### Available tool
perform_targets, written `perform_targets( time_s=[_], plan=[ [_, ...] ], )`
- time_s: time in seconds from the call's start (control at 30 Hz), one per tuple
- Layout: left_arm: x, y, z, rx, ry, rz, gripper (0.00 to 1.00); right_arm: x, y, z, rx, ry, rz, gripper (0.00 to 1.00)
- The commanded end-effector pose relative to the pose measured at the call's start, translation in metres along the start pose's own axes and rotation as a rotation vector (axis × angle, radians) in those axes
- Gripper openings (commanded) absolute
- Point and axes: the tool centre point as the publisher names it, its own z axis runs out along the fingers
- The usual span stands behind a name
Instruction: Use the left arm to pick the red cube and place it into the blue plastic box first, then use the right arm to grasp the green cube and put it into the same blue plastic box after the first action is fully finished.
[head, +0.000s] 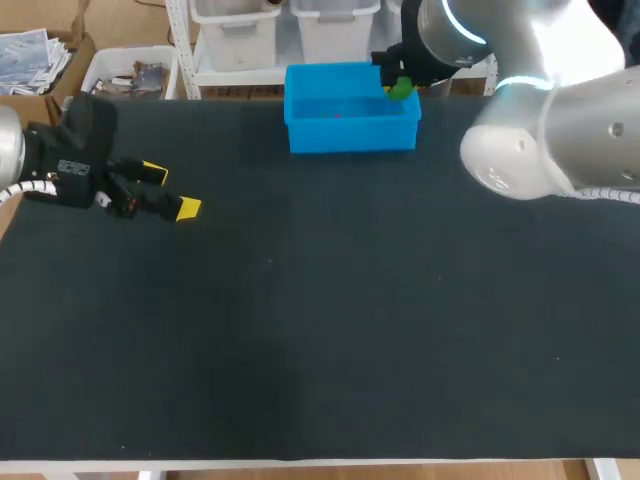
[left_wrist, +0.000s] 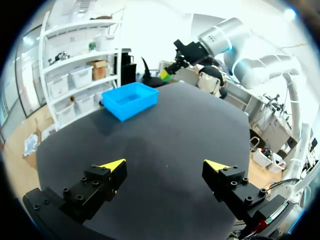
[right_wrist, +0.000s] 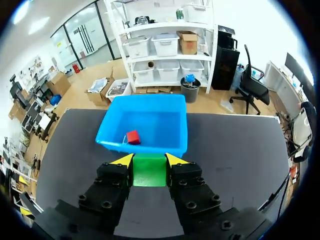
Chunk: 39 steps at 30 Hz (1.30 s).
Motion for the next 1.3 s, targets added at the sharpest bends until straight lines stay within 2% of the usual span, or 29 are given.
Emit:
perform_targets(
  time_s=[0.03,0.27,0.57,0.9,1.3],
  plan=[
    [0.003,0.000,0.000,0.002,-0.014,0.003,1.00,-0.024,0.002,0.032,-0.009,0.028,0.000,0.00],
    [0.003,0.000,0.000,0.002,-0.014,0.003,1.00,-0.046,-0.001,0.058,-0.017,0.019,0.000,0.00],
    [0.003,0.000,0.000,0.002,-0.014,0.003,1.00,-0.063,-0.009,0.081,-0.017,0.018,0.023,0.00],
    [0.003,0.000,0.000,0.002,-0.014,0.003,1.00,-0.062,-0.011,0.103,-0.009,0.029,0.000,0.00],
    [0.003,0.000,0.000,0.002,-0.014,0.003,1.00,-0.050,-0.018,0.132,0.008,0.074,0.001,0.00]
  ],
)
